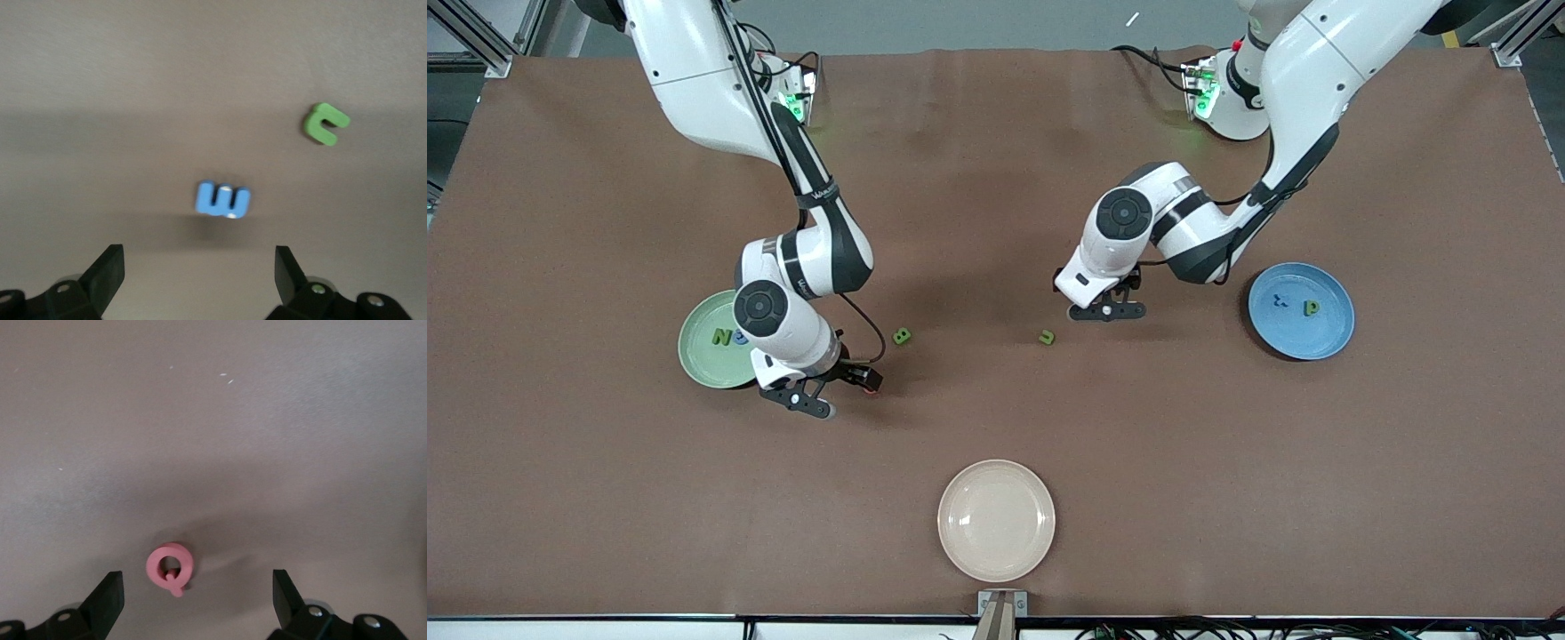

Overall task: Sort upper and lower case letters into plates
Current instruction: 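Grasp the blue m with the left gripper while the right gripper grasps the Q, then place the m in the blue plate while the right gripper places Q in green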

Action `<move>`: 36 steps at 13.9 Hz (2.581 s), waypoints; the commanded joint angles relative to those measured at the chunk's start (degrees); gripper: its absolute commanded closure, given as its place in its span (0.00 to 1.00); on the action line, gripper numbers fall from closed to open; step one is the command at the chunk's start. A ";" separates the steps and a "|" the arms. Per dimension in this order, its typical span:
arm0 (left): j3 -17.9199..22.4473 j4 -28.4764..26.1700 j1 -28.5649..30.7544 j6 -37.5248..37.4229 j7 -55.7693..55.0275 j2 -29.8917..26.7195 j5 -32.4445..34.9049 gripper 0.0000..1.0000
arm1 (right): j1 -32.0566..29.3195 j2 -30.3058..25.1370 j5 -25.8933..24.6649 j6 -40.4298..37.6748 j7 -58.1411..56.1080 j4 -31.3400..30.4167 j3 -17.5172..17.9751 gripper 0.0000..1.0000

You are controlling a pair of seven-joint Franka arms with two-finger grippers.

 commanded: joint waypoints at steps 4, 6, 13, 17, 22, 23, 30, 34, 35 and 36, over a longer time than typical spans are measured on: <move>3.47 0.11 -2.55 6.37 -1.31 2.88 4.73 0.05 | 1.03 2.01 -0.23 2.05 2.52 1.52 -0.46 0.06; 3.56 0.11 -2.55 6.65 -1.58 3.15 5.71 0.07 | 1.30 2.10 -0.23 3.02 2.60 1.52 -0.46 0.07; 3.64 -0.15 -2.55 6.73 -1.58 4.20 6.85 0.22 | 2.00 4.73 -0.06 6.54 3.22 1.44 -0.46 0.14; 4.34 -0.07 -3.16 6.65 -1.58 4.65 7.82 0.30 | 2.96 4.73 -0.06 5.83 5.84 1.44 -0.46 0.18; 4.43 0.11 -3.25 6.65 -1.58 4.73 8.08 0.57 | 3.06 4.73 -0.32 5.75 5.77 1.44 -0.46 0.38; 4.52 0.11 -3.25 6.65 -1.49 4.73 8.17 0.62 | 3.05 4.73 -0.32 5.75 5.51 1.35 -0.46 0.47; 4.70 0.29 -2.20 6.30 -1.14 4.39 10.89 0.90 | 2.09 3.95 -0.94 1.81 3.84 1.70 -0.98 1.00; 4.44 -0.33 1.22 3.58 2.79 0.70 10.80 0.91 | -0.98 -0.17 -0.85 -10.22 -7.83 1.61 -4.58 1.00; 4.35 -0.94 2.02 2.70 4.82 -0.44 10.80 0.91 | -2.38 -1.15 -0.85 -11.90 -10.03 1.44 -5.02 0.99; 4.35 -1.47 3.59 2.34 6.84 -1.41 10.80 0.91 | -4.31 -2.20 -0.85 -13.14 -13.10 0.48 -5.03 0.99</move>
